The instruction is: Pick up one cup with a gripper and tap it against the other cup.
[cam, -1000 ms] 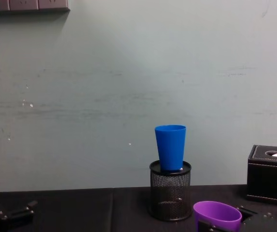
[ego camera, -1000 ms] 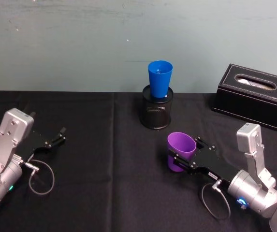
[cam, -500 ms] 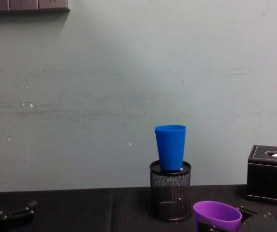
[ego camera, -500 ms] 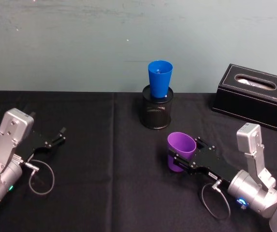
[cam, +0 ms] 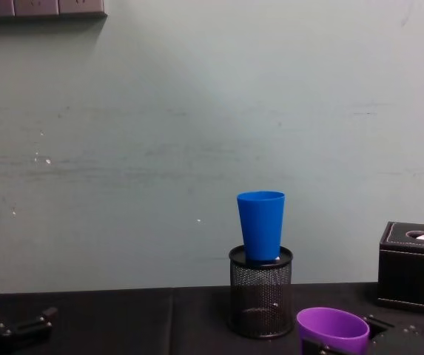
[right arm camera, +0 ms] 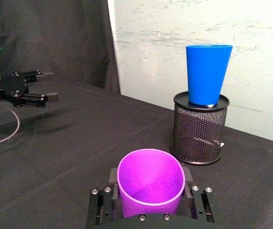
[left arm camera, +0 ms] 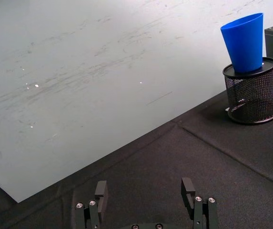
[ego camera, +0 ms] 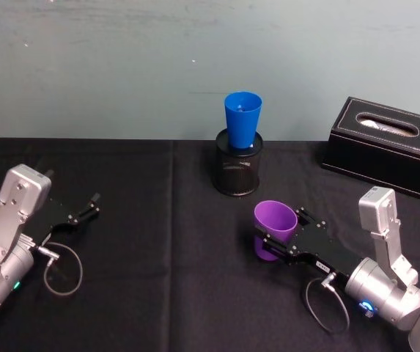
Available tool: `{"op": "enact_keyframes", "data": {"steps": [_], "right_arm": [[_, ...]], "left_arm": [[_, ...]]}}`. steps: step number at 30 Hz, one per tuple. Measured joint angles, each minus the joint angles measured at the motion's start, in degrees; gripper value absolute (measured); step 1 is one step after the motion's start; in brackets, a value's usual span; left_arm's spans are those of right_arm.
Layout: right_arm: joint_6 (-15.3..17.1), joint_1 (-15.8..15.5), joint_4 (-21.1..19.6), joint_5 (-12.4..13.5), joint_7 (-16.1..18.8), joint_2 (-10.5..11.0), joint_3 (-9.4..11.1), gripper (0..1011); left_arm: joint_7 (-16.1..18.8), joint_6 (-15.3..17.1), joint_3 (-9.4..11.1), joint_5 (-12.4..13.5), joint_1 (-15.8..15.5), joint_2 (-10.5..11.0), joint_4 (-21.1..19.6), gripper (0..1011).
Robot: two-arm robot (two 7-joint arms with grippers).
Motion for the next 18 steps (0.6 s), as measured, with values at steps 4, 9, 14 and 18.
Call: {"op": "enact_keyframes", "data": {"steps": [4, 9, 14, 18], "right_arm": [[0.0, 0.0, 0.0, 0.0, 0.0, 0.0, 0.0, 854], [0.0, 0.0, 0.0, 0.0, 0.0, 0.0, 0.0, 969], [0.0, 0.0, 0.0, 0.0, 0.0, 0.0, 0.0, 1003], [0.0, 0.0, 0.0, 0.0, 0.0, 0.0, 0.0, 1003]], "left_arm": [[0.0, 0.0, 0.0, 0.0, 0.0, 0.0, 0.0, 1011], [0.0, 0.0, 0.0, 0.0, 0.0, 0.0, 0.0, 1011], [0.0, 0.0, 0.0, 0.0, 0.0, 0.0, 0.0, 1011], [0.0, 0.0, 0.0, 0.0, 0.0, 0.0, 0.0, 1011]]}}
